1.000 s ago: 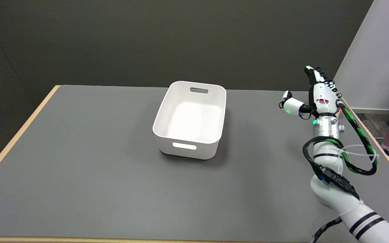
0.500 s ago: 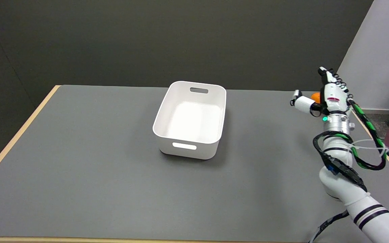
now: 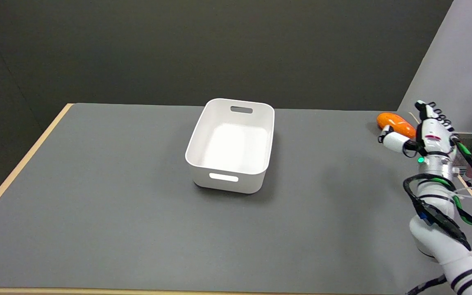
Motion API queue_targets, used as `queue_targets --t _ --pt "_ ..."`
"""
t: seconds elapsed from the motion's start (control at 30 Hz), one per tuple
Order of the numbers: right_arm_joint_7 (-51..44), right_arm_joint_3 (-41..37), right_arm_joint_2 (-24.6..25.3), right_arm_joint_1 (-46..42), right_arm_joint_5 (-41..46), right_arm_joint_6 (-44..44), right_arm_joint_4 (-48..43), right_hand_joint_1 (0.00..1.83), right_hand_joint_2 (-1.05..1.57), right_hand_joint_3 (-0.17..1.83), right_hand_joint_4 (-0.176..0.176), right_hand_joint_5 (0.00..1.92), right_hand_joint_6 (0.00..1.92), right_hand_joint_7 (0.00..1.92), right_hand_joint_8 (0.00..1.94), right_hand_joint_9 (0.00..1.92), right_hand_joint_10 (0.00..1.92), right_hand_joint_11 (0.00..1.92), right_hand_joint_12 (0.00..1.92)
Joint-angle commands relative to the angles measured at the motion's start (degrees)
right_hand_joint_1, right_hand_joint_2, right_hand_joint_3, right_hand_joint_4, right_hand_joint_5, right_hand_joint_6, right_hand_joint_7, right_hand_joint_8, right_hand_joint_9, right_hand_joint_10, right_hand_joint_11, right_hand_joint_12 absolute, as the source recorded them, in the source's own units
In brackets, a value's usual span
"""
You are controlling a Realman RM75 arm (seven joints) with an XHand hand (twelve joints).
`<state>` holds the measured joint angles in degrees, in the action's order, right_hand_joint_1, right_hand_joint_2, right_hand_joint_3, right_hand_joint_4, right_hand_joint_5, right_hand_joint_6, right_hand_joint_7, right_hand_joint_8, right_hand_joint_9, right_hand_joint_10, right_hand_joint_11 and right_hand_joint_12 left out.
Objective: Pick up mango.
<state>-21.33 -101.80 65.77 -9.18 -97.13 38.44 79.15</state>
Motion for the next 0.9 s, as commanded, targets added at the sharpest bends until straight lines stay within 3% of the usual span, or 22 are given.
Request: queue_targets --t 0.03,0.27,0.53,0.73,0.83,0.9 --pt "0.33 -4.99 1.45 -9.06 0.11 4.37 6.95 0.66 0.67 1.01 0.007 0.12 0.39 0.20 0.33 0.17 0.67 0.05 1.15" --pt "0.33 -4.34 0.57 -8.63 -0.37 4.18 9.53 0.65 0.67 1.01 0.005 0.12 0.39 0.20 0.33 0.17 0.67 0.05 1.15" --pt "-0.17 -3.20 -2.86 -0.26 -0.24 -1.32 6.47 0.64 0.67 1.01 0.004 0.12 0.39 0.19 0.33 0.16 0.67 0.05 1.16" --pt "-3.51 0.22 -6.29 9.15 0.19 -7.95 -2.15 0.62 0.65 1.00 -0.004 0.09 0.36 0.15 0.31 0.12 0.65 0.04 1.15" --pt "-5.46 1.31 -8.38 14.68 -0.03 -15.53 -8.48 0.65 0.67 0.92 -0.010 0.09 0.31 0.15 0.27 0.12 0.64 0.02 1.18" --pt "-6.56 2.72 -9.73 18.33 0.13 -18.79 -13.40 0.59 0.64 0.99 -0.014 0.07 0.29 0.11 0.29 0.09 0.64 0.04 1.13"
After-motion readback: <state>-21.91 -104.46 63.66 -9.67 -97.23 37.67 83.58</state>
